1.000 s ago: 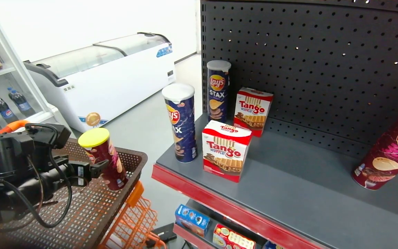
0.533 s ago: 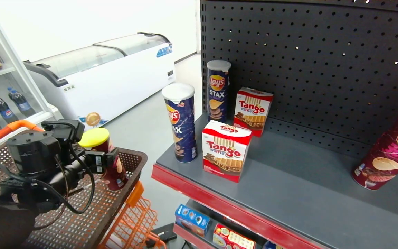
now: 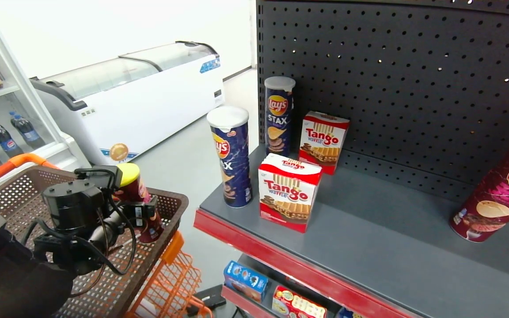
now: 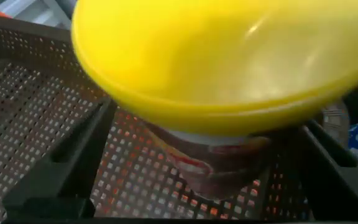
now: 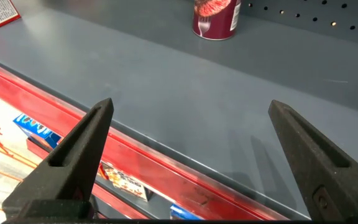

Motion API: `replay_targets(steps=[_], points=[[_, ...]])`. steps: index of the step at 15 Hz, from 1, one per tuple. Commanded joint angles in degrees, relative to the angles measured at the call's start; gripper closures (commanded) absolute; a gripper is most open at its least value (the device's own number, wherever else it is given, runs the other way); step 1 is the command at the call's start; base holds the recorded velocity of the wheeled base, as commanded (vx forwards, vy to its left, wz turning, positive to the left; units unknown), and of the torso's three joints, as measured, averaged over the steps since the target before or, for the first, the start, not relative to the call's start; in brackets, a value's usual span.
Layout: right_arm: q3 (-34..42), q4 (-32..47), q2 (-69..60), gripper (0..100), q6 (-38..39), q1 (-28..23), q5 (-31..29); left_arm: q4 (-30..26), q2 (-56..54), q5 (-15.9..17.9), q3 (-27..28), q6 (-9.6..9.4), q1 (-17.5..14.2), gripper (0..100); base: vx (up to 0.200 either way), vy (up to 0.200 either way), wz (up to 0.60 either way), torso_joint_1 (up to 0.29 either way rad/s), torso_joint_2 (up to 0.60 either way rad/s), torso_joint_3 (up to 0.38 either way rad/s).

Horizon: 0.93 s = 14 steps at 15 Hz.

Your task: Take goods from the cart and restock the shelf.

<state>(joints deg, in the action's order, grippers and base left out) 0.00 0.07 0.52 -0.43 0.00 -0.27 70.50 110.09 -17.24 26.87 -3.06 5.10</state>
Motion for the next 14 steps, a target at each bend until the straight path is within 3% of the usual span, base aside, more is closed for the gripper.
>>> replay_targets(steps=[1,9,10,14], points=[[0.00,0.01,0.00,0,-0.01,0.00,0.00,-0.10,1.62,0.01,0.47,-0.02,-0.96,0,0.000,0.000,0.00,0.000,0.00,0.000],[0.00,0.01,0.00,0,-0.01,0.00,0.00,-0.01,3.55,0.01,0.73,-0.10,-3.34,0,0.000,0.000,0.00,0.000,0.00,0.000],[0.00,0.01,0.00,0,-0.01,0.00,0.00,-0.10,3.64,0.01,1.87,-0.02,-3.25,100,0.000,0.000,0.00,0.000,0.00,0.000],[0.00,0.01,0.00,0,-0.01,0.00,0.00,-0.10,4.16,0.01,3.28,-0.02,-3.16,100,0.000,0.000,0.00,0.000,0.00,0.000]])
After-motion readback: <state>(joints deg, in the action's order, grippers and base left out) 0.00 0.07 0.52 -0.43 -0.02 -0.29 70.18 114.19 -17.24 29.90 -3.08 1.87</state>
